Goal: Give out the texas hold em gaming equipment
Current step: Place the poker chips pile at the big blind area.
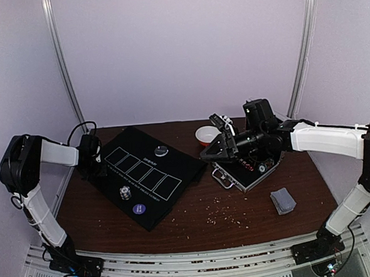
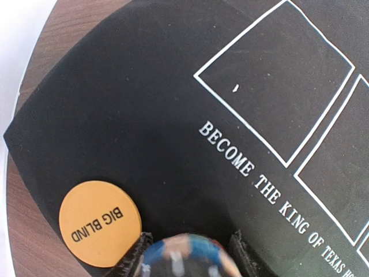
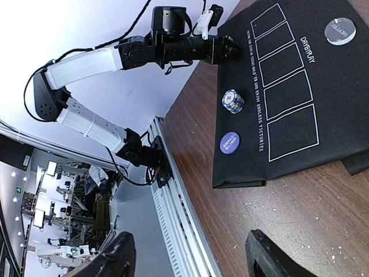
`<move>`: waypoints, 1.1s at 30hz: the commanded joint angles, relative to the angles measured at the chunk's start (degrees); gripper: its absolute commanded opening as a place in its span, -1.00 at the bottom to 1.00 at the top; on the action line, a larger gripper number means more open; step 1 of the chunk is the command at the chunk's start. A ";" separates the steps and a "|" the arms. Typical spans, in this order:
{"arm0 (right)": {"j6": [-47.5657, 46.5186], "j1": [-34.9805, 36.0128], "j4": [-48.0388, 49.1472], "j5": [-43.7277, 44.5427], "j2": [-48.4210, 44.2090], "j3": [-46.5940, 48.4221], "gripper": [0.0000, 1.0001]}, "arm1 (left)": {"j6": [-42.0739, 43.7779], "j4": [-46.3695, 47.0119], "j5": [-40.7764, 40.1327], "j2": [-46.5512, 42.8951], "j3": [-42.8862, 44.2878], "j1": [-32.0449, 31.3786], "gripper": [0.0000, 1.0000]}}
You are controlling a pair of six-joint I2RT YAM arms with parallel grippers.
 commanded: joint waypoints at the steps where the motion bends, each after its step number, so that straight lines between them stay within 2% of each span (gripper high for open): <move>1: -1.11 -0.44 -1.04 -0.16 -1.53 1.21 0.35 | 1.06 -1.13 1.32 3.77 -0.19 0.66 0.00; 12: -1.93 -0.39 -2.54 0.22 -1.69 2.12 0.35 | 1.21 -1.05 1.54 3.54 -0.41 0.70 0.05; 21: -2.37 -0.39 -3.48 0.37 -1.78 2.28 0.35 | 1.47 -1.01 1.38 0.10 -0.29 0.63 0.41; 33: -2.34 -0.44 -3.48 0.28 -1.43 2.74 0.35 | 4.01 -2.03 3.98 -6.24 -0.53 0.55 0.66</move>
